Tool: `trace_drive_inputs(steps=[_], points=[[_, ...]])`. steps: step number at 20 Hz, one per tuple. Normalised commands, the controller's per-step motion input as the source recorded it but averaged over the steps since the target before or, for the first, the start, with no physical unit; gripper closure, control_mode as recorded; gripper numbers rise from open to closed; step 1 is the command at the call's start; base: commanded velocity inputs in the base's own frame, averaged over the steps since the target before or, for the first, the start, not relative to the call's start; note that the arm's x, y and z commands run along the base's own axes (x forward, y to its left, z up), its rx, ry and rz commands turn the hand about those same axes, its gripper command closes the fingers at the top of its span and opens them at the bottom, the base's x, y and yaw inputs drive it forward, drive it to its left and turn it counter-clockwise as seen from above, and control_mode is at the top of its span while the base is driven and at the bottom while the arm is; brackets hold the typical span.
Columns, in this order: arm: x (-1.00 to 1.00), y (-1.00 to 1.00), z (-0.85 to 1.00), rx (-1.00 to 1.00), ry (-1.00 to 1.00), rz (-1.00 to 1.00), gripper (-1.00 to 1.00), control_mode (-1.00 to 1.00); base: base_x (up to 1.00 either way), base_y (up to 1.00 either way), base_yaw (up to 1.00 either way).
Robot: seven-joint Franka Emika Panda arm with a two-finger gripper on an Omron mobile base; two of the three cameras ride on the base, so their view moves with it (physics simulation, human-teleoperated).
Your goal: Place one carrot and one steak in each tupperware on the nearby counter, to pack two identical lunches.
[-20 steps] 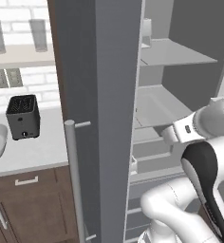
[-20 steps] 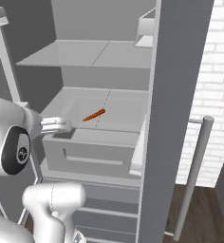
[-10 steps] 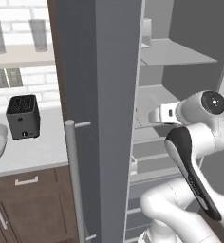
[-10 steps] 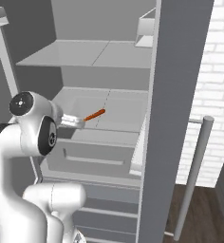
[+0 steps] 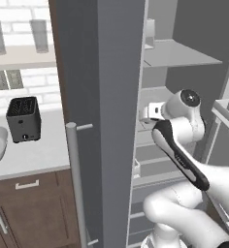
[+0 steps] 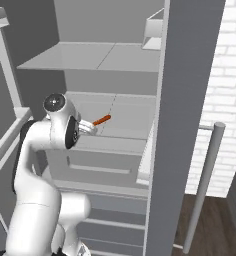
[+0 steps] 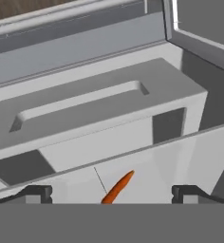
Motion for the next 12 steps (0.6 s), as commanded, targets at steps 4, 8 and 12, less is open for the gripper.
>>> trace_drive_inputs(steps=[4, 8, 12], points=[[0.62, 0.09, -0.18, 0.00, 0.11, 0.00, -1.00, -1.00, 0.00, 0.00, 0.00], [0.54, 0.00, -0.25, -0.02, -0.01, -0.01, -1.00, -1.00, 0.00, 0.00, 0.00], [0.55, 0.00, -0.26, 0.00, 0.00, 0.00, -1.00, -1.00, 0.00, 0.00, 0.00]])
